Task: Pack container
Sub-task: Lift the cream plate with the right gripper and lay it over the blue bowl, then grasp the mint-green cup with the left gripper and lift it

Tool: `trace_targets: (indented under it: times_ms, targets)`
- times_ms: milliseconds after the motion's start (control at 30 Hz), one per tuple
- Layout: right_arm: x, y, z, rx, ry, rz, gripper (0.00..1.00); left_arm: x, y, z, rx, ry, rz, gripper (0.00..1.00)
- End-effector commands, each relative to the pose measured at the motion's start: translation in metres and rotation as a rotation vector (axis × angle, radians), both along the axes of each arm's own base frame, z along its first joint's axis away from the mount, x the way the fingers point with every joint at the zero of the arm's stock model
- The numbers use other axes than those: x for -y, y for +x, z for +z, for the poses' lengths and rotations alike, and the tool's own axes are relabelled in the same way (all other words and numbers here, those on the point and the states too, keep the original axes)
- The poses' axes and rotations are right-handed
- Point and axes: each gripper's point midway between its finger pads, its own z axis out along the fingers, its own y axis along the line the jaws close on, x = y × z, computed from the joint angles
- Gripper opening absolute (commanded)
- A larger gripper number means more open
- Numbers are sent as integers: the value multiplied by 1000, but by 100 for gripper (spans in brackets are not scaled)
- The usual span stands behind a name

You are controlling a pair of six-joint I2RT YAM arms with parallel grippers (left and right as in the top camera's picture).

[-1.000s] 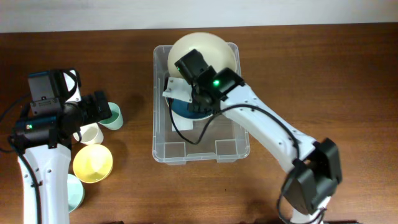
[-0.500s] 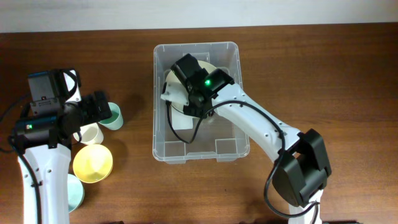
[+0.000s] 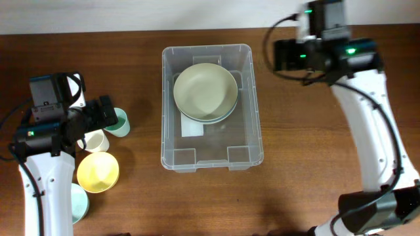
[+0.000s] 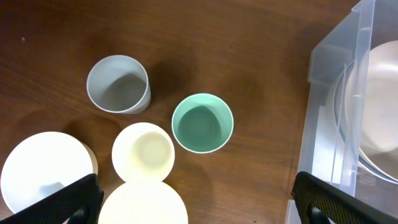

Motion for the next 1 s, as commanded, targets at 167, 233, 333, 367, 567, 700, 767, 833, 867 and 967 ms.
trace_targets:
  times_ms: [167,233,333,367,567,700,767,833,867,967]
  targets:
    - [111,-69,-10,-197,196,-455,98,2,2,5,15,3,-20,100]
    - [126,-101,-9,-266,210,-533,98,8,4,5,14,3,-37,99]
    - [132,-143,-11,-376,211,-581,99,19,9,3,12,5,-72,99]
    - [132,-153,-12,-404,202,-569,99,23,12,1,9,5,-85,99]
    - [127,-165,-13,-437,187,-534,99,45,39,-40,-81,-7,-153,99]
    - [127,-163,-14,-432,187,-534,99,46,46,-84,-208,-23,-155,99]
    - [127,-163,-14,-433,187,-534,99,45,48,-104,-263,-29,-155,99]
    - [127,-163,-14,-433,187,-534,99,45,51,-124,-310,-34,-155,99]
    - [127,-163,-14,-433,187,-534,99,45,51,-129,-323,-36,-155,99]
    - [127,-163,-14,-432,187,-534,99,45,54,-146,-356,-40,-154,97]
